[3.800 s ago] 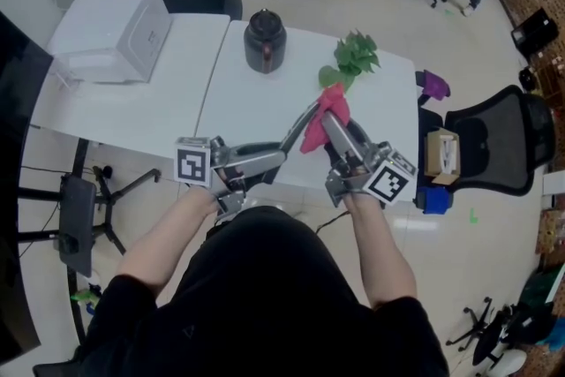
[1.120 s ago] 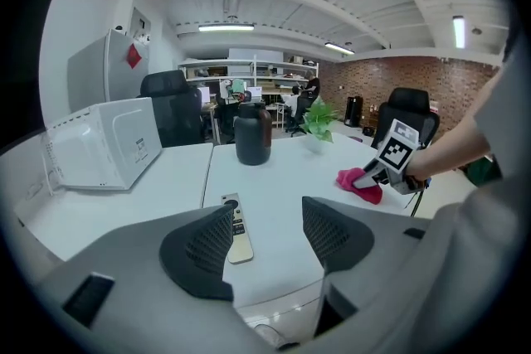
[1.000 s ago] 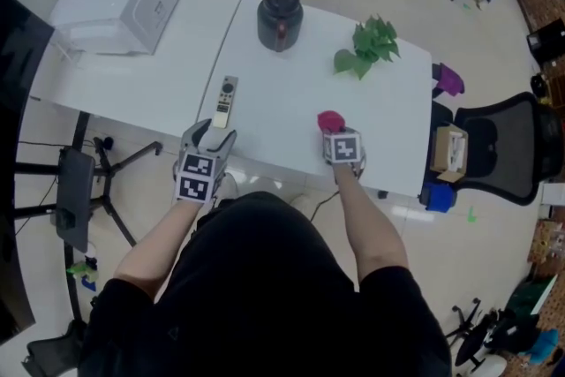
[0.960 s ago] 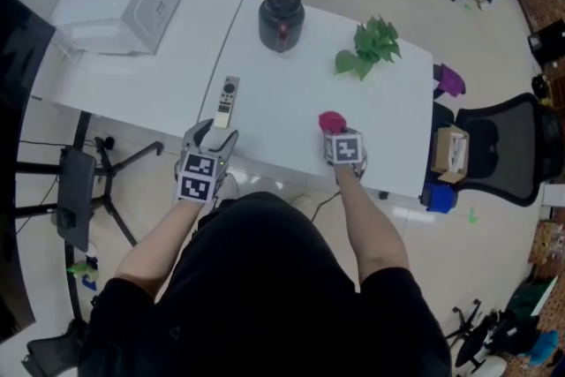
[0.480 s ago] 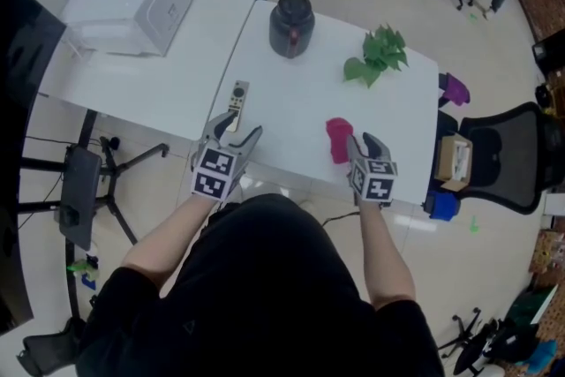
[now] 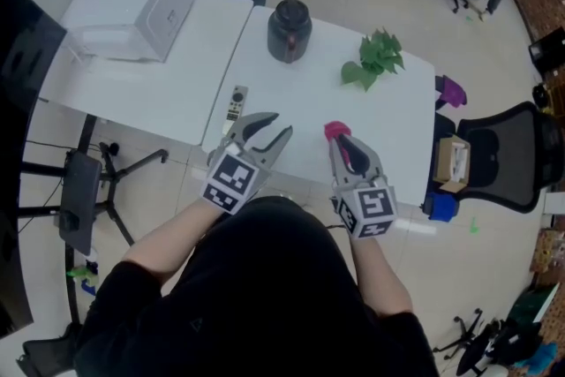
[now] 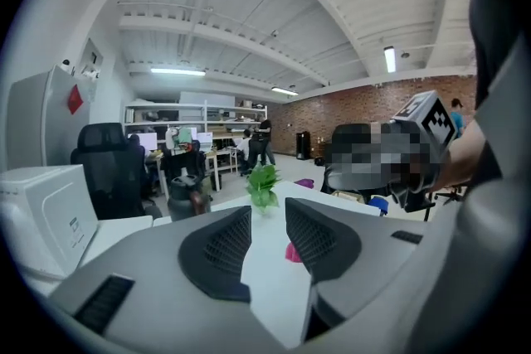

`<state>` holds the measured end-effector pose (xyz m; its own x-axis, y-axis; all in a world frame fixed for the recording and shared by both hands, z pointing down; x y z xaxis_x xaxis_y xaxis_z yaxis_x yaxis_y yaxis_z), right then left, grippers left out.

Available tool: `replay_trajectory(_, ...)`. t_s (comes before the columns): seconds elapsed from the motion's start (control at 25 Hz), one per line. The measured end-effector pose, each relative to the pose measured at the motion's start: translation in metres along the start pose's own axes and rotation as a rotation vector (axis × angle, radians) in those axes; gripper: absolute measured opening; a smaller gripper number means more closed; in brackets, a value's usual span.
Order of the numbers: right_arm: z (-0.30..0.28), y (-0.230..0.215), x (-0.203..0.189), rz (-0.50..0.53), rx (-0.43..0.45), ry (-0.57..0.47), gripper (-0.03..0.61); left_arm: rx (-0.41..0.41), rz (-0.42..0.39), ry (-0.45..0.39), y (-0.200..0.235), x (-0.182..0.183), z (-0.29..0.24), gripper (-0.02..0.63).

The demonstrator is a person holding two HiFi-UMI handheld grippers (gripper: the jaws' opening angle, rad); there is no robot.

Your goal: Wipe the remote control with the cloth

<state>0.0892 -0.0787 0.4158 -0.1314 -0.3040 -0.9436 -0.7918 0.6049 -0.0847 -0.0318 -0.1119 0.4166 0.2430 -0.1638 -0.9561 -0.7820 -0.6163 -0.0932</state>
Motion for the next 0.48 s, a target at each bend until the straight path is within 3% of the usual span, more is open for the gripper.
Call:
replay_trajectory(0.04, 0.000, 0.004, 0.004, 0.006, 0.011, -0.012, 0.044, -0.021, -0.012, -0.013, -0.006, 0.006, 0.001, 0.130)
replay_trajectory(0.2, 0.002, 0.012, 0.017, 0.026, 0.027, -0.050, 0.014, -0.087, -0.051, -0.045, -0.024, 0.019, 0.004, 0.002)
replay_trajectory(0.48, 0.002, 0.018, 0.016, 0.021, 0.055, -0.065, 0.009, -0.086, -0.066, -0.059, -0.029, 0.019, 0.007, 0.002)
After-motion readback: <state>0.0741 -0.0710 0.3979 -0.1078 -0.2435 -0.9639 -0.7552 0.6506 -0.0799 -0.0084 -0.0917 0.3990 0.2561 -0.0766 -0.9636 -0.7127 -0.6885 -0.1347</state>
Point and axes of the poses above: the fingertips, and each gripper's own axes: z backward along the fingers, y to its left, x out of its top, the point moved 2 cm from there along z, backward along the fingers, and after that the axes turned 11 degrees about x, right-handed, at the moved point
